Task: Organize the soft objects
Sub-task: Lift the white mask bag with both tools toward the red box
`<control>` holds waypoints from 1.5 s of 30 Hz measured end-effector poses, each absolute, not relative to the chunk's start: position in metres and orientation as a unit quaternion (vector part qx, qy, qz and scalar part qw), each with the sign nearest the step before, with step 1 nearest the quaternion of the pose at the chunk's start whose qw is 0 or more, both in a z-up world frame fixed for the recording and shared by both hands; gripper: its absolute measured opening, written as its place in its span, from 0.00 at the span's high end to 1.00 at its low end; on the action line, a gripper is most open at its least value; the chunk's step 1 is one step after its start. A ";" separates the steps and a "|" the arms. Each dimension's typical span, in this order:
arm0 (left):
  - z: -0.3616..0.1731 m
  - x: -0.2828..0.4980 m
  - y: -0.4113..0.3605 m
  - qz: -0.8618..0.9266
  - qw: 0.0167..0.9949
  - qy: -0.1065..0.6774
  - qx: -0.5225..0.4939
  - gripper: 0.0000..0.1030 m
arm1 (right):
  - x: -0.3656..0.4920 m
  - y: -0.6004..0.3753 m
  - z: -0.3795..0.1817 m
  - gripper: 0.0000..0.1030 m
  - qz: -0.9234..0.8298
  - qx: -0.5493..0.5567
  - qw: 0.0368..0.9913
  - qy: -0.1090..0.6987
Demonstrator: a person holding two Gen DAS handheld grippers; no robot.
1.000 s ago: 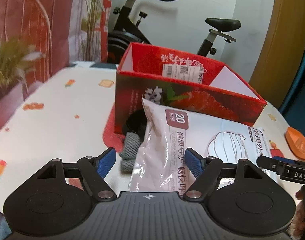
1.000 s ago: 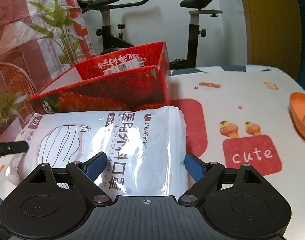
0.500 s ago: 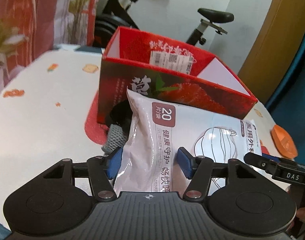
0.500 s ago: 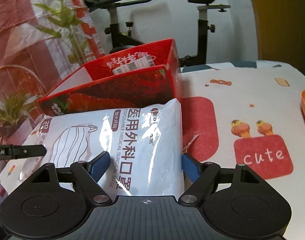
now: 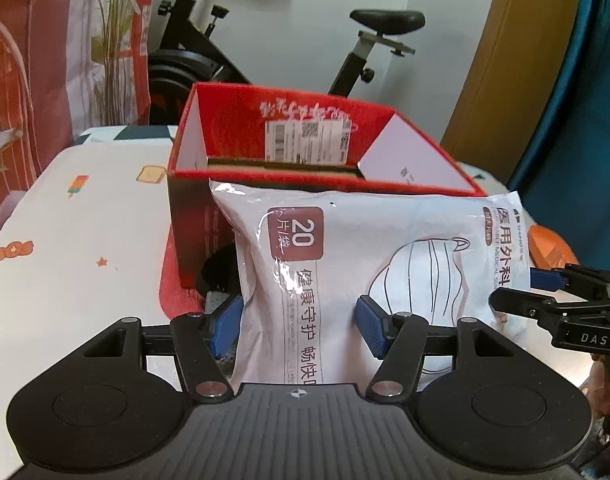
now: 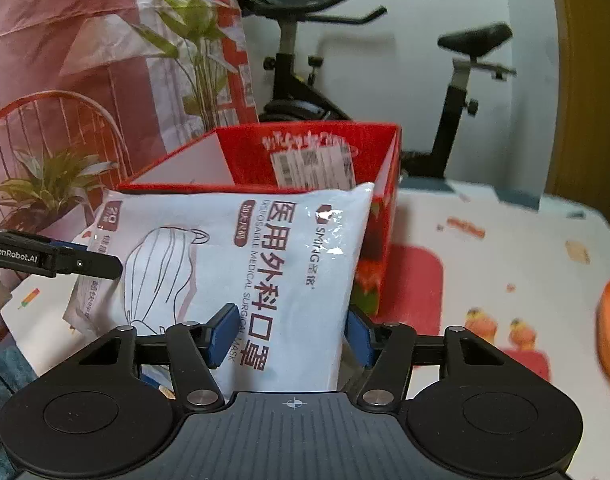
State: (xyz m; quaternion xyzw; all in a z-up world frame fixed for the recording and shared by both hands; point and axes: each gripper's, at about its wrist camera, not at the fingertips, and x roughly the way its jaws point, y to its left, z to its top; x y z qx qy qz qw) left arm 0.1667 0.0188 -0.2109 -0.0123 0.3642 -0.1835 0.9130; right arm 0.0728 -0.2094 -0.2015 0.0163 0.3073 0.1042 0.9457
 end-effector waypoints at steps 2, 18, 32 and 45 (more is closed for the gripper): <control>-0.207 0.167 0.021 -0.183 0.915 0.358 -0.020 0.39 | 0.073 -0.210 -0.193 0.50 0.105 0.012 0.948 0.301; -0.130 0.192 0.024 -0.172 0.955 0.237 -0.052 0.51 | 0.117 -0.208 -0.097 0.55 0.119 -0.054 0.970 0.205; -0.135 0.286 -0.001 -0.134 0.959 0.247 -0.036 0.57 | 0.225 -0.232 -0.122 0.62 0.080 -0.016 0.970 0.227; -0.170 0.345 0.003 -0.127 0.938 0.323 0.028 0.59 | 0.306 -0.223 -0.170 0.63 0.101 -0.032 0.940 0.324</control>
